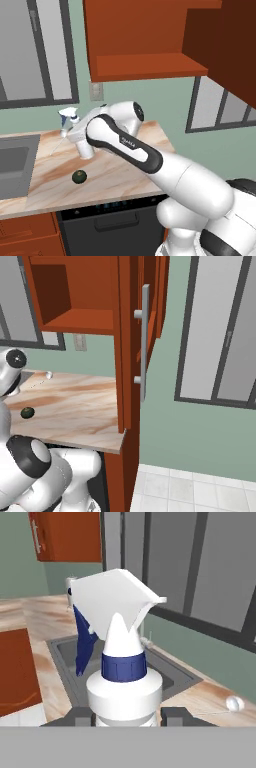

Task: Open the cabinet. Pick the spray and place it next to the sink. Then close the cabinet.

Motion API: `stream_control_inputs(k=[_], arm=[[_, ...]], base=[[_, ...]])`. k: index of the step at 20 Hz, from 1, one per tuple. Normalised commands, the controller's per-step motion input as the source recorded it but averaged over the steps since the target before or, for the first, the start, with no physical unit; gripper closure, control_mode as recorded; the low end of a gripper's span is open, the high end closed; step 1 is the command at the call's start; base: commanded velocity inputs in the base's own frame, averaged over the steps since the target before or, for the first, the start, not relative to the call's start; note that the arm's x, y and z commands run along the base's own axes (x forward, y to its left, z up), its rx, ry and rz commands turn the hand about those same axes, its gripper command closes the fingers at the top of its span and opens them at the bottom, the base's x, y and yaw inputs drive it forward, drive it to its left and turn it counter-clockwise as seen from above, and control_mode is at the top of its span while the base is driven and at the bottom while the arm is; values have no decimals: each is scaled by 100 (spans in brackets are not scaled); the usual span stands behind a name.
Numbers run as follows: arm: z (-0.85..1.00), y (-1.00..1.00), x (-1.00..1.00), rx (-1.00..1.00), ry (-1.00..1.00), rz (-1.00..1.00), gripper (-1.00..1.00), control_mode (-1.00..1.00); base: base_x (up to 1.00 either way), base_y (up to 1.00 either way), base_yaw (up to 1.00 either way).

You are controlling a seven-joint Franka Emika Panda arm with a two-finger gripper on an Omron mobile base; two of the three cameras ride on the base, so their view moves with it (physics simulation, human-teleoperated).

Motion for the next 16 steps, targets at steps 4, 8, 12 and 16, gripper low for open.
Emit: stream_control_inputs(k=[4,8,12,16], arm=[[-17,15,17,2,0,7,100,-100],[-13,19,20,0,0,8,100,-100],[-10,20,18,0,0,9,100,-100],[-14,19,14,0,0,8,100,-100]], base=[[0,0,0],[0,0,0],[0,0,0],[0,0,0]])
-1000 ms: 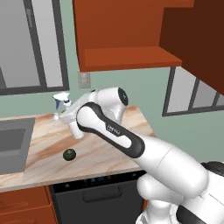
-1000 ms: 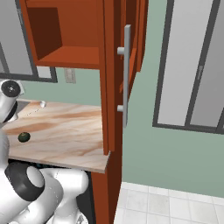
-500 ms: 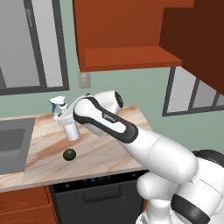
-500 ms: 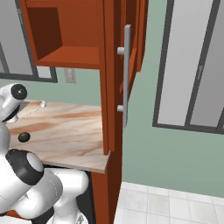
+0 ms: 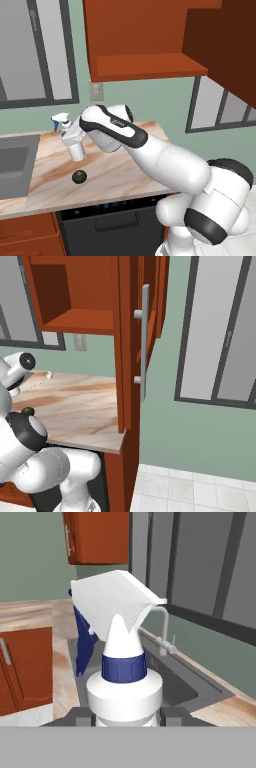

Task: Open the cabinet. Pick the spray and place it next to the sink. Then close the cabinet.

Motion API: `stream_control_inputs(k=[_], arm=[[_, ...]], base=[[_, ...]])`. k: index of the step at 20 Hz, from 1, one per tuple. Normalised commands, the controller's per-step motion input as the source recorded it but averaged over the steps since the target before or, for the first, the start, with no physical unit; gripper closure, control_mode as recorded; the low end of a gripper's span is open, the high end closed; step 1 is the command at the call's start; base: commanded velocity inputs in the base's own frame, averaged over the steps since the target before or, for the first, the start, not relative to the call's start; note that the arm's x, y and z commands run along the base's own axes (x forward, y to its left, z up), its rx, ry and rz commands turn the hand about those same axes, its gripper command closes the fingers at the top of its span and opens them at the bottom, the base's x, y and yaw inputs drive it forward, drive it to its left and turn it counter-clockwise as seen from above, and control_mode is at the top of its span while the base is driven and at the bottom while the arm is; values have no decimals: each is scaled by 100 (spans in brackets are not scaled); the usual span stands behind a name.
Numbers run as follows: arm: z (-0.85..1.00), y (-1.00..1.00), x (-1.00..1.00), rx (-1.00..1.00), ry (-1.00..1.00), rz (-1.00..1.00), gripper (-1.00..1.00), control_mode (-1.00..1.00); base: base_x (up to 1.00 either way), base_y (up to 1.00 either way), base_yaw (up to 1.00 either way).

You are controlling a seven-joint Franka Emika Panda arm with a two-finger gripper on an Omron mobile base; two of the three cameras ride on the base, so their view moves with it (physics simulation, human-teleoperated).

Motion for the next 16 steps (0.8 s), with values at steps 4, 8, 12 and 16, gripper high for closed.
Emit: stream_control_inputs(k=[4,8,12,16], arm=[[-18,12,10,0,0,2,100,-100],[-17,6,10,1,0,0,100,-100],[-15,9,12,4,0,0,100,-100],[-14,11,13,6,0,0,100,-100]], base=[[0,0,0],[0,0,0],[0,0,0],[0,0,0]])
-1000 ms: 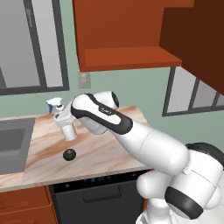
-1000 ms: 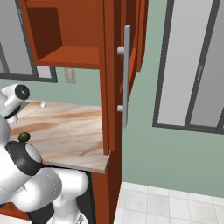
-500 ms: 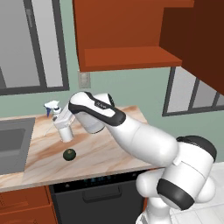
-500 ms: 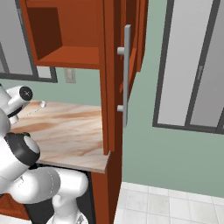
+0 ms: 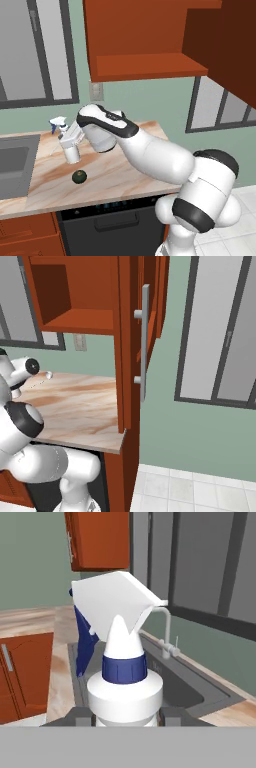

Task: Open the cabinet. Pick the spray and place it next to the sink. Then close the cabinet.

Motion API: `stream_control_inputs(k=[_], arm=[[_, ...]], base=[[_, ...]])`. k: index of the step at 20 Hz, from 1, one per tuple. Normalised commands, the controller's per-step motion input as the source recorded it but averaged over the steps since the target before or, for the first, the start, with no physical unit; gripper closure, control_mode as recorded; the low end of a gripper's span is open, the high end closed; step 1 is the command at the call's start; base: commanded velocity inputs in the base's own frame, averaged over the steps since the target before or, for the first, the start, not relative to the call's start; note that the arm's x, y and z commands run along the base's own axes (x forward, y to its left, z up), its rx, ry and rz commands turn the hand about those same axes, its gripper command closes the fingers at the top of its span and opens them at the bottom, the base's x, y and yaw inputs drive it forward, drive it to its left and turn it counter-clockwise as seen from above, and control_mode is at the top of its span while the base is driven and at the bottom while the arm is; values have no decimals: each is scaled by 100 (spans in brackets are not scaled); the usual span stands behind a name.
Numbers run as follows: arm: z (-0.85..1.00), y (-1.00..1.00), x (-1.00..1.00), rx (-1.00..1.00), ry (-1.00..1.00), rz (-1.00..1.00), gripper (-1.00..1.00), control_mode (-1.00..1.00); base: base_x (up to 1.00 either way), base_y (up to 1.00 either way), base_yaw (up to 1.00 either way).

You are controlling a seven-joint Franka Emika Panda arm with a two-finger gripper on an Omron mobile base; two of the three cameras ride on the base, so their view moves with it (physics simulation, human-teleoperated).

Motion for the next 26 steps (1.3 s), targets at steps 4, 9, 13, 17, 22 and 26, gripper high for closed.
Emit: stream_control_inputs(k=[4,9,13,17,22,26], arm=[[-14,8,13,6,0,0,100,-100],[-19,11,15,2,0,0,100,-100],[-19,14,17,0,0,0,100,-100],[-16,15,19,0,0,0,100,-100],[-13,17,18,1,0,0,100,-100],[-13,17,19,0,0,0,100,-100]], base=[[0,0,0],[0,0,0],[0,0,0],[0,0,0],[0,0,0],[0,0,0]])
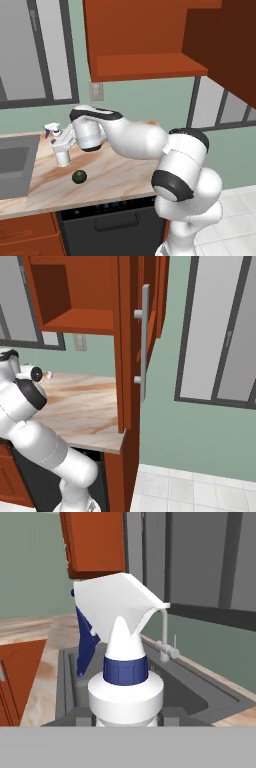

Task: Open the cabinet. Pick the spray and place it next to the sink. Then close the cabinet.

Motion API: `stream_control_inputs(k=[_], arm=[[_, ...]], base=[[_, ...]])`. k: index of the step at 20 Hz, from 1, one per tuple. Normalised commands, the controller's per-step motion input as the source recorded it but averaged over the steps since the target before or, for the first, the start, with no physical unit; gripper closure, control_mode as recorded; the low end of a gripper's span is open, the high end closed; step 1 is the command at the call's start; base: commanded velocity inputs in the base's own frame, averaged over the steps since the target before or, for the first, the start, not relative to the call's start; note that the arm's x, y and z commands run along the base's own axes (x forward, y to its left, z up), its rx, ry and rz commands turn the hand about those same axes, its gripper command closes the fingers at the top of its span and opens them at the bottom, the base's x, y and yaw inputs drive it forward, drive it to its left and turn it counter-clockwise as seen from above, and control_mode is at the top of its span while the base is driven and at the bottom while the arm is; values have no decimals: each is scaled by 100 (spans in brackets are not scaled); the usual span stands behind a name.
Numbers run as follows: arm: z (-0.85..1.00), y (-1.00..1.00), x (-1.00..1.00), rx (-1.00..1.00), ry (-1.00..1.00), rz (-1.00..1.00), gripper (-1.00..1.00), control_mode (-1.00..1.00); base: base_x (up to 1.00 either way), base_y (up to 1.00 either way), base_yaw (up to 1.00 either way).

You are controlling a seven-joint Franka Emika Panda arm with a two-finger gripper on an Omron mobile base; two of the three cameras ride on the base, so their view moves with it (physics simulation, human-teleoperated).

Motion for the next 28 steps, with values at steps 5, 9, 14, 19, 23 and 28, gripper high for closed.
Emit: stream_control_inputs(k=[5,9,14,19,23,28], arm=[[-12,18,17,1,0,0,100,-100],[-12,17,8,2,0,0,100,-100],[-13,18,1,3,0,0,100,-100],[-14,15,0,2,0,0,100,-100],[-11,11,0,0,-1,0,100,-100],[-9,5,6,0,0,0,100,-100]], base=[[0,0,0],[0,0,0],[0,0,0],[0,0,0],[0,0,0],[0,0,0]])
